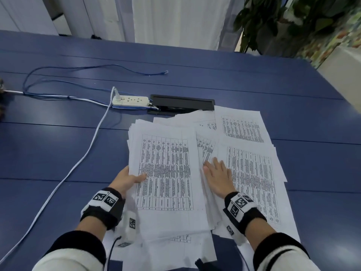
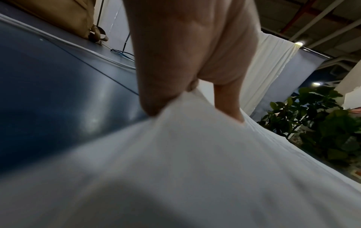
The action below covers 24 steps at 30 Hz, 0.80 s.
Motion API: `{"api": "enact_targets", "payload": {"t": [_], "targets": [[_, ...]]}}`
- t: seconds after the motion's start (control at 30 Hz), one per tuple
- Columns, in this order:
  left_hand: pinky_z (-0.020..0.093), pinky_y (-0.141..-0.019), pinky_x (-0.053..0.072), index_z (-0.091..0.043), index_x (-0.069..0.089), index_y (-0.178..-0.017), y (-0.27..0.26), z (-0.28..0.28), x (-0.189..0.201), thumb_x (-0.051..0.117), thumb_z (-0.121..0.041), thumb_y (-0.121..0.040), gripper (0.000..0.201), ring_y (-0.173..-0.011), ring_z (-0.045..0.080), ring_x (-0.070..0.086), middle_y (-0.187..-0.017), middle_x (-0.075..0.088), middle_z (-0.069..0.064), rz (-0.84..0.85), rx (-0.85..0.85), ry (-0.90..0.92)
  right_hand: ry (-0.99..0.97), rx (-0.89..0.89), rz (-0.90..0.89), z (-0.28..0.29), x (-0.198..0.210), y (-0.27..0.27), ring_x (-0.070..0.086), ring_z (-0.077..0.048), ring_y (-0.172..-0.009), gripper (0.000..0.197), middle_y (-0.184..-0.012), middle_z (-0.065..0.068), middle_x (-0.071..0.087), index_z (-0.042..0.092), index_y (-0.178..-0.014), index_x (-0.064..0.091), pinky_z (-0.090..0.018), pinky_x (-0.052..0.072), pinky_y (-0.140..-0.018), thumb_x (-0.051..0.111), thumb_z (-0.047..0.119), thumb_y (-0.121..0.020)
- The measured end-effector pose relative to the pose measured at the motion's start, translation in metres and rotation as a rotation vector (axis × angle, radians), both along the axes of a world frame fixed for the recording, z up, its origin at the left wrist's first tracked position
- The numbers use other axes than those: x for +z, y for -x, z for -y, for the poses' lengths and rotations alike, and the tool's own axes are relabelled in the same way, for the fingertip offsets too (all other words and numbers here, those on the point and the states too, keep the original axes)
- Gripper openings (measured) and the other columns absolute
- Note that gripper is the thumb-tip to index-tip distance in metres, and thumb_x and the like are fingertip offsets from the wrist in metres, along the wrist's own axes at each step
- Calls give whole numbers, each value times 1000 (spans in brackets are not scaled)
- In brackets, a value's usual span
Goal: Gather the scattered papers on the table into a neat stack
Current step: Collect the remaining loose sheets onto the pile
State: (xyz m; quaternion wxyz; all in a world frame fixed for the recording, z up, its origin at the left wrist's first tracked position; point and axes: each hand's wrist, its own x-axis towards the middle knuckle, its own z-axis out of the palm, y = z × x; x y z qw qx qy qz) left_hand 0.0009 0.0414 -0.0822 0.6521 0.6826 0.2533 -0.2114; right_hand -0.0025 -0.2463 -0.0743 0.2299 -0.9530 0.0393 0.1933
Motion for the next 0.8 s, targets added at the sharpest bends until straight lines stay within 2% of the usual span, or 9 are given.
{"api": "enact_targets", "payload": {"t": [0.1, 0.17, 0.3, 0.4, 0.47, 0.53, 0.57, 0.67, 0.8], "targets": [[54, -101, 41, 0, 52, -121, -3, -5, -1, 60, 3, -85, 37, -109, 35, 60, -122, 61, 20, -27, -35, 43, 59, 114, -32, 5, -3, -4, -11, -21, -146, 52, -159, 1, -8, 28, -149, 11, -45, -11, -115, 10, 45, -100], [51, -104, 40, -2, 50, -126, -6, -4, 3, 61, -3, -86, 41, -112, 33, 58, -123, 61, 16, -7, -47, 59, 41, 176, -32, 3, 0, -8, -10, -21, -146, 52, -159, 3, -6, 26, -150, 11, -45, -9, -115, 12, 43, -100], [48, -107, 36, -6, 49, -126, -9, -3, 4, 63, -4, -85, 44, -118, 28, 54, -124, 60, 8, 40, -87, 8, -167, 206, -105, -3, 11, -16, 1, -17, -147, 53, -158, 5, 6, 16, -149, 17, -44, -1, -119, 23, 38, -101], [51, -106, 37, -6, 49, -121, -8, -5, -4, 59, 5, -85, 39, -117, 33, 54, -125, 59, 14, 42, -77, -9, -336, -46, -12, 17, 19, -24, 14, -17, -145, 47, -156, 3, 17, 17, -145, 29, -42, 13, -119, 38, 25, -100], [52, -105, 38, -5, 50, -124, -7, -6, -7, 58, 6, -85, 41, -116, 33, 55, -125, 59, 16, 43, -64, -18, -134, -313, 112, 51, 21, -29, 19, -23, -143, 51, -155, -5, 22, 16, -144, 32, -44, 18, -118, 48, 20, -95], [52, -106, 37, -6, 50, -125, -6, -8, -9, 58, 6, -86, 42, -116, 33, 55, -124, 60, 14, 35, -80, -17, 123, -537, 48, 90, 21, -26, 19, -31, -142, 69, -153, -13, 24, 14, -145, 28, -52, 16, -116, 60, 34, -87], [52, -106, 37, -7, 50, -124, -6, -8, -8, 58, 6, -86, 41, -116, 32, 55, -124, 60, 13, 25, -95, -8, 174, -619, -21, 105, 21, -22, 18, -34, -141, 79, -152, -16, 23, 12, -144, 26, -55, 16, -114, 65, 43, -82], [52, -106, 38, -10, 50, -125, -6, -8, -8, 57, 4, -87, 41, -115, 30, 57, -125, 61, 12, -3, -151, 36, 208, -660, -101, 121, 17, -11, 18, -37, -136, 96, -146, -19, 20, 6, -138, 27, -58, 25, -108, 68, 60, -71], [52, -106, 37, -7, 48, -130, -3, 0, -4, 55, 3, -88, 44, -117, 31, 56, -126, 60, 13, -5, -200, 94, 183, -663, -83, 100, 8, -10, 17, -33, -134, 95, -144, -16, 18, 7, -138, 23, -57, 25, -107, 66, 59, -71]]}}
